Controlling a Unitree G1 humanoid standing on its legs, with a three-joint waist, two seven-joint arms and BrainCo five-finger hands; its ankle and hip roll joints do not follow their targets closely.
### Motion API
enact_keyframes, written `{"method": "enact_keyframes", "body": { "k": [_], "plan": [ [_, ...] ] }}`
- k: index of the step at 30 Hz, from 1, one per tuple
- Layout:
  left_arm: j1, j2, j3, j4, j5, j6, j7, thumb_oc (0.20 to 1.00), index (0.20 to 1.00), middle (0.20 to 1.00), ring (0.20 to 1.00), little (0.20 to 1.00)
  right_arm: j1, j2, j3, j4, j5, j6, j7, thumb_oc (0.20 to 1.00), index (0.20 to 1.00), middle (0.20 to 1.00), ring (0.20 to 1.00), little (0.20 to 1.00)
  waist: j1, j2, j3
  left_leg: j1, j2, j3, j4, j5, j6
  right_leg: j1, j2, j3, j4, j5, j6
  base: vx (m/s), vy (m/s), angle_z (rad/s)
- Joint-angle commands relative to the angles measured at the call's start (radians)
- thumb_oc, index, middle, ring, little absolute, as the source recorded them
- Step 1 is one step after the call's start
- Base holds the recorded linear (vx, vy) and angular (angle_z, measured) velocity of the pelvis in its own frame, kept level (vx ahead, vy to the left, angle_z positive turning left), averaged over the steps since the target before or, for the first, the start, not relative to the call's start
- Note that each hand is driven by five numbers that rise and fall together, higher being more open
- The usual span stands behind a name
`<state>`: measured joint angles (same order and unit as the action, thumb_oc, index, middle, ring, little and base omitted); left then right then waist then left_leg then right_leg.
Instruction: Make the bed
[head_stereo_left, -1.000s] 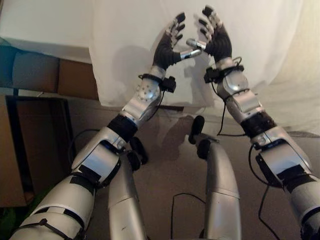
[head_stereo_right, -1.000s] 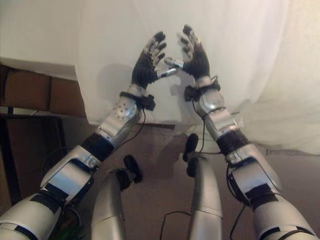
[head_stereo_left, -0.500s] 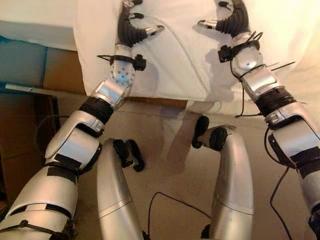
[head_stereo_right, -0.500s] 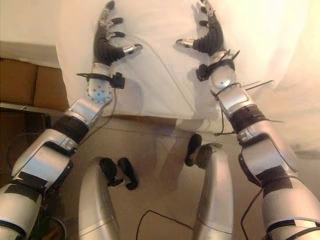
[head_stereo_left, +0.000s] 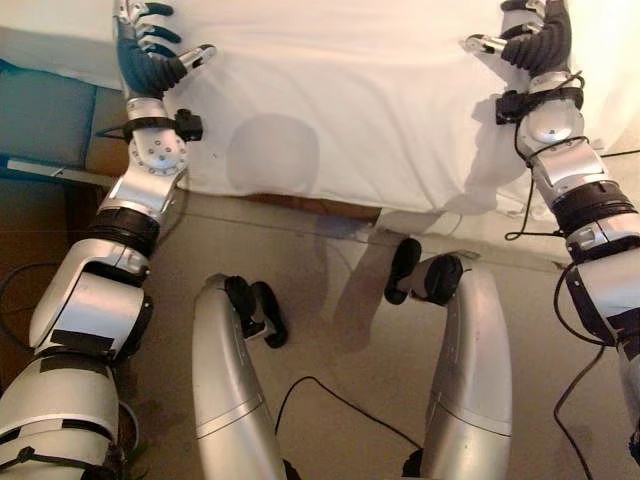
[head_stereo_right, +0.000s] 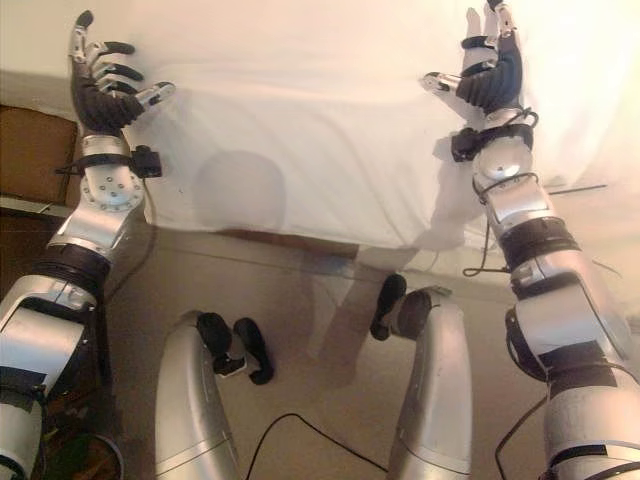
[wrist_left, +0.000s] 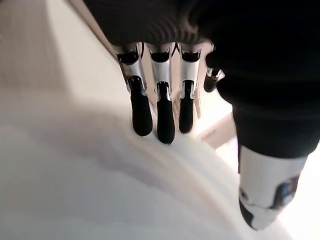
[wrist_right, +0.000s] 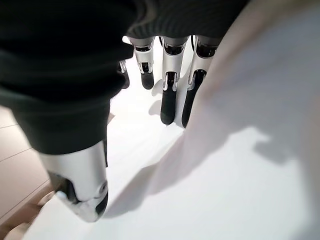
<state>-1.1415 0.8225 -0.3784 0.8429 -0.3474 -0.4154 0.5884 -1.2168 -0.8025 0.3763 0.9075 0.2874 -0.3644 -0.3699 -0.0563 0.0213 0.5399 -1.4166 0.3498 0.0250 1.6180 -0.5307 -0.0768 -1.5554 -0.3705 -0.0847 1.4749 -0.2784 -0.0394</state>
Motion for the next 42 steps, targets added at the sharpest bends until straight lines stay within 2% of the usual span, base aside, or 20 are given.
{"method": "enact_keyframes", "body": {
  "k": [1,7,8,11,17,22,24,28,29,32,33,35,36,37,38,39,40,42],
  "plan": [
    [0.084,0.081,0.106,-0.008,-0.022,-0.021,0.028,1.000,1.000,1.000,1.000,1.000,0.240,-0.087,-0.161,0.168,0.048,0.078,-0.077,1.000,1.000,1.000,1.000,1.000,-0.021,0.004,-0.020,-0.008,-0.012,0.079,0.006,0.054,0.068,0.014,0.006,0.062,0.221,-0.214,0.083,0.02,0.009,0.05],
    [0.229,0.114,0.213,0.036,-0.041,-0.013,0.022,1.000,1.000,1.000,1.000,1.000,0.429,-0.102,-0.349,0.210,0.084,0.079,-0.169,1.000,1.000,1.000,1.000,1.000,-0.033,0.005,-0.020,-0.028,-0.006,0.077,0.020,0.045,0.070,-0.007,0.013,0.070,0.231,-0.220,0.082,0.03,0.008,0.08],
    [0.233,0.113,0.214,0.033,-0.040,-0.013,0.022,1.000,1.000,1.000,1.000,1.000,0.435,-0.102,-0.353,0.206,0.083,0.079,-0.170,1.000,1.000,1.000,1.000,1.000,-0.033,0.005,-0.020,-0.026,-0.006,0.077,0.020,0.045,0.070,-0.006,0.013,0.070,0.231,-0.220,0.081,0.01,-0.004,0.06],
    [0.298,0.089,0.259,0.050,-0.054,-0.011,0.029,1.000,1.000,1.000,1.000,1.000,0.542,-0.066,-0.466,0.269,0.138,0.077,-0.217,1.000,1.000,1.000,1.000,1.000,-0.041,0.004,-0.020,-0.036,-0.005,0.075,0.021,0.043,0.069,-0.009,0.012,0.068,0.232,-0.225,0.081,0.01,-0.010,0.03],
    [0.334,0.058,0.268,0.042,-0.061,-0.007,0.041,1.000,1.000,1.000,1.000,1.000,0.667,0.023,-0.567,0.370,0.214,0.084,-0.251,1.000,1.000,1.000,1.000,1.000,-0.044,0.008,-0.020,-0.045,-0.004,0.075,0.022,0.039,0.070,-0.013,0.006,0.067,0.232,-0.231,0.080,0.02,-0.012,0.09],
    [0.348,0.049,0.260,0.035,-0.077,-0.001,0.020,1.000,1.000,1.000,1.000,1.000,0.759,0.099,-0.579,0.447,0.265,0.119,-0.192,1.000,1.000,1.000,1.000,1.000,-0.042,0.012,-0.020,-0.047,0.001,0.070,0.025,0.035,0.070,-0.013,0.006,0.066,0.237,-0.237,0.074,0.00,-0.006,-0.01],
    [0.351,0.040,0.254,0.028,-0.093,-0.006,-0.005,1.000,1.000,1.000,1.000,1.000,0.780,0.132,-0.566,0.482,0.323,0.148,-0.098,1.000,1.000,1.000,1.000,1.000,-0.039,0.012,-0.020,-0.048,0.002,0.067,0.020,0.036,0.070,-0.013,0.005,0.063,0.232,-0.235,0.073,0.00,-0.032,-0.08],
    [0.359,0.016,0.251,0.013,-0.128,-0.011,-0.045,1.000,1.000,1.000,1.000,1.000,0.769,0.142,-0.555,0.529,0.395,0.175,-0.005,1.000,1.000,1.000,1.000,1.000,-0.032,0.011,-0.020,-0.048,0.000,0.067,-0.002,0.046,0.068,-0.012,0.006,0.056,0.210,-0.221,0.073,-0.02,-0.028,-0.16],
    [0.383,-0.016,0.256,-0.004,-0.143,-0.008,-0.073,1.000,1.000,1.000,1.000,1.000,0.770,0.168,-0.538,0.545,0.418,0.195,0.054,1.000,1.000,1.000,1.000,1.000,-0.027,0.011,-0.020,-0.036,-0.002,0.071,-0.036,0.059,0.066,0.002,0.004,0.041,0.173,-0.205,0.073,-0.07,-0.029,-0.19],
    [0.408,-0.046,0.266,-0.016,-0.149,-0.001,-0.096,1.000,1.000,1.000,1.000,1.000,0.767,0.185,-0.518,0.546,0.428,0.211,0.102,1.000,1.000,1.000,1.000,1.000,-0.022,0.011,-0.020,-0.016,-0.004,0.075,-0.088,0.076,0.066,0.025,0.004,0.023,0.118,-0.184,0.076,-0.09,-0.011,-0.18],
    [0.442,-0.092,0.278,-0.033,-0.175,0.003,-0.125,1.000,1.000,1.000,1.000,1.000,0.753,0.205,-0.496,0.536,0.435,0.212,0.127,1.000,1.000,1.000,1.000,1.000,-0.016,0.014,-0.020,0.040,-0.008,0.083,-0.195,0.111,0.056,0.092,0.002,-0.003,0.006,-0.151,0.079,-0.22,-0.020,-0.22],
    [0.462,-0.112,0.286,-0.035,-0.176,0.006,-0.137,1.000,1.000,1.000,1.000,1.000,0.748,0.213,-0.484,0.531,0.431,0.212,0.142,1.000,1.000,1.000,1.000,1.000,-0.016,0.017,-0.020,0.078,-0.010,0.089,-0.263,0.142,0.053,0.139,0.004,-0.024,-0.070,-0.123,0.079,-0.23,-0.028,-0.14],
    [0.481,-0.152,0.276,-0.019,-0.160,0.014,-0.164,1.000,1.000,1.000,1.000,1.000,0.733,0.234,-0.455,0.511,0.418,0.206,0.170,1.000,1.000,1.000,1.000,1.000,-0.013,0.021,-0.020,0.154,-0.020,0.116,-0.382,0.191,0.031,0.227,0.013,-0.055,-0.202,-0.079,0.089,-0.19,-0.027,0.01],
    [0.484,-0.153,0.277,-0.019,-0.159,0.013,-0.164,1.000,1.000,1.000,1.000,1.000,0.736,0.235,-0.453,0.510,0.418,0.206,0.170,1.000,1.000,1.000,1.000,1.000,-0.013,0.021,-0.020,0.166,-0.021,0.119,-0.398,0.198,0.031,0.240,0.015,-0.059,-0.217,-0.072,0.089,-0.31,-0.048,0.06],
    [0.504,-0.196,0.260,0.057,-0.158,0.039,-0.222,1.000,1.000,1.000,1.000,1.000,0.736,0.259,-0.427,0.496,0.408,0.203,0.200,1.000,1.000,1.000,1.000,1.000,-0.018,0.018,-0.020,0.270,-0.024,0.151,-0.538,0.251,0.002,0.351,0.033,-0.081,-0.368,-0.015,0.107,-0.18,-0.025,0.09],
    [0.504,-0.196,0.260,0.059,-0.158,0.038,-0.223,1.000,1.000,1.000,1.000,1.000,0.736,0.259,-0.427,0.495,0.408,0.203,0.200,1.000,1.000,1.000,1.000,1.000,-0.018,0.018,-0.020,0.274,-0.026,0.153,-0.550,0.261,0.004,0.356,0.035,-0.084,-0.380,-0.007,0.105,-0.25,-0.021,0.07],
    [0.533,-0.227,0.250,0.133,-0.130,0.049,-0.268,1.000,1.000,1.000,1.000,1.000,0.742,0.276,-0.410,0.493,0.388,0.199,0.216,1.000,1.000,1.000,1.000,1.000,-0.023,0.013,-0.020,0.374,-0.031,0.177,-0.675,0.309,-0.017,0.463,0.052,-0.099,-0.511,0.049,0.129,-0.15,0.010,0.07],
    [0.580,-0.275,0.226,0.196,-0.087,0.072,-0.307,1.000,1.000,1.000,1.000,1.000,0.769,0.301,-0.402,0.490,0.361,0.201,0.226,1.000,1.000,1.000,1.000,1.000,-0.027,0.011,-0.020,0.516,-0.050,0.214,-0.828,0.371,-0.031,0.600,0.071,-0.126,-0.662,0.121,0.163,-0.11,0.030,0.00]
  ]
}}
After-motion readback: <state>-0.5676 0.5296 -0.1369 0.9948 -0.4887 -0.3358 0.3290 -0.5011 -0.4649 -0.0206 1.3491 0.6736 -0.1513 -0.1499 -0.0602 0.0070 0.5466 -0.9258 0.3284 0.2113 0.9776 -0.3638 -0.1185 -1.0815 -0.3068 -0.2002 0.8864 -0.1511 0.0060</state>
